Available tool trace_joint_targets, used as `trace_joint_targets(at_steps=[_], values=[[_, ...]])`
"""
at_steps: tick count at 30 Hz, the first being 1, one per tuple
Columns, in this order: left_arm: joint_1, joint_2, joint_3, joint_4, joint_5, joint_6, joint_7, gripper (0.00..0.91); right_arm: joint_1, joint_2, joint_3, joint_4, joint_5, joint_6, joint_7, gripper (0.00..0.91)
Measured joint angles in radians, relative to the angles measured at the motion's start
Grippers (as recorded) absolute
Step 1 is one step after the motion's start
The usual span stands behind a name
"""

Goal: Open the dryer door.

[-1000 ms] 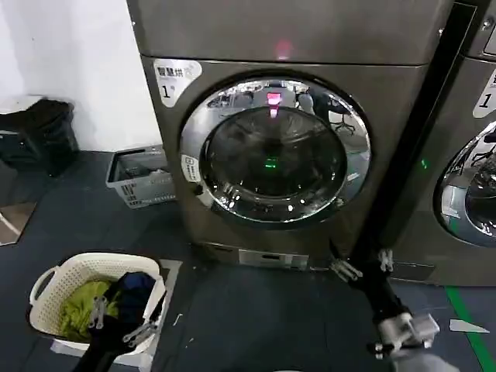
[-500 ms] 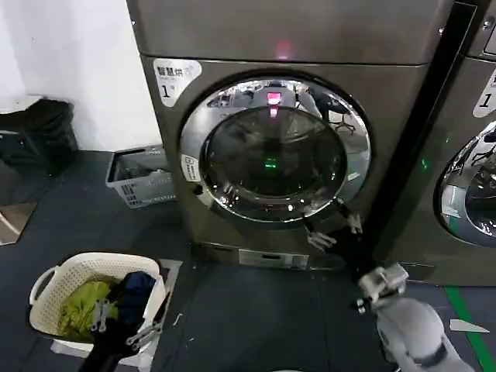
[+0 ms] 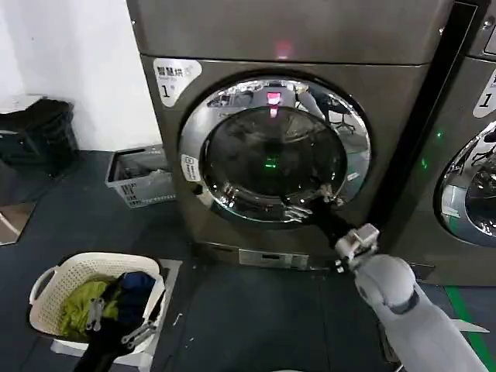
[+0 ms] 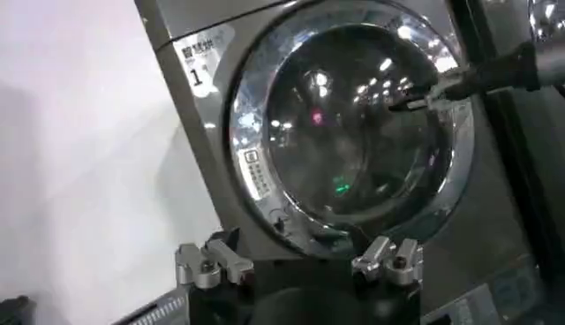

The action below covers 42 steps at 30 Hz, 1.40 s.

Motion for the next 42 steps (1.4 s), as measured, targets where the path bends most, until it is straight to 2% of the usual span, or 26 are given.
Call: trace_joint_targets(at_steps=[25,42], values=[[-0.004,-0.008,-0.002,-0.004,0.001,0.000,0.000,0.907,0.236,0.083,-0.216,-0.159,0.013,-0.009,-0.009,0.907],[-0.024,-0.011,-0.004,0.016,0.000,0.001,0.000,0.907,0.357,0.199,-0.322,-0.301,-0.010,-0.013,-0.012,0.907]])
